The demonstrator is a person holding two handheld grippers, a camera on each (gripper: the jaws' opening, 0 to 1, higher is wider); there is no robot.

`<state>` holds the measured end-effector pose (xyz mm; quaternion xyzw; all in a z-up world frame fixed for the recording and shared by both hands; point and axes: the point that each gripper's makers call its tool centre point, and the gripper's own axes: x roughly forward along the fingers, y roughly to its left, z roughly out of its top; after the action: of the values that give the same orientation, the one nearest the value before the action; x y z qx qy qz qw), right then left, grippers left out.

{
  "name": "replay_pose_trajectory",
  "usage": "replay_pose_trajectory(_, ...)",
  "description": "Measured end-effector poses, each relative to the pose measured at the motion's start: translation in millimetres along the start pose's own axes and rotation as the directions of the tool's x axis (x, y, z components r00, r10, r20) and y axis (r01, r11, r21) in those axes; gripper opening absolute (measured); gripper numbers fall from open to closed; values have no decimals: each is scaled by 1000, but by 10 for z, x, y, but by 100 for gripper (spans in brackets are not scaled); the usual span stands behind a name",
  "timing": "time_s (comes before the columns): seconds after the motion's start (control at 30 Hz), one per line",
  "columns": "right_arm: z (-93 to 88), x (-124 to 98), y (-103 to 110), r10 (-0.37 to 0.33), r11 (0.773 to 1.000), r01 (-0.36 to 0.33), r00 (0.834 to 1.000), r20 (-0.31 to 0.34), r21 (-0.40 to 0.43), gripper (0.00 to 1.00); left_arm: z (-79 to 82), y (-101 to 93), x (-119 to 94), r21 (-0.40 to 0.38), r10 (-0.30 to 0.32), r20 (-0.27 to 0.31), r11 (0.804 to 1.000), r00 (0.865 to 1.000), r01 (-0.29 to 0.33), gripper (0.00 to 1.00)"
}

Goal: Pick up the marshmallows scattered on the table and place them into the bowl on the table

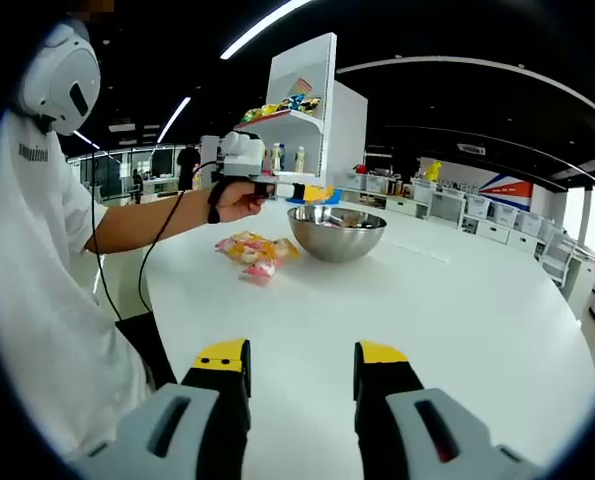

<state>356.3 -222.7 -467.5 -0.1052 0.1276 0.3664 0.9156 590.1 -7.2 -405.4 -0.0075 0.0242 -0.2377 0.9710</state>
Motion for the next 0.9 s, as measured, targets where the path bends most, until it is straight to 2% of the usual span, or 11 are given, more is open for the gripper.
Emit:
replay_pose_trajectory(0.07,-10,-4,-11,-2,1000,2,1000,-1,1,41,-22,-30,1,-22,-25,-12,999,1000,25,25)
replay_pose_trajectory(0.1,-16,0,-11,-2,1000,2,1000,-3,3,41,-21,-62,0,-31,-43,-12,999,999,43,32)
replay_pose_trajectory(0.13,-18,2,-8,-1,1000,1,1000,-4,2,41,-9,-120,-2,-10,-78,-6,997,997,78,43)
replay_pose_trajectory(0.2,-15,8,-4,0,1000,0,1000,-5,1,41,-24,-132,-18,42,-71,-21,996,997,72,52)
replay_pose_trajectory(0.6,30,23,4,6,1000,-6,1000,5,-4,41,98,-165,-145,67,-81,-2,994,997,81,51)
replay_pose_trajectory(0.7,21,23,-3,5,1000,-5,1000,5,-3,41,154,-168,-205,50,-78,12,996,997,78,50)
replay_pose_trajectory(0.9,18,44,9,10,1000,-10,1000,3,-4,41,255,-186,-375,68,-84,31,994,996,82,50)
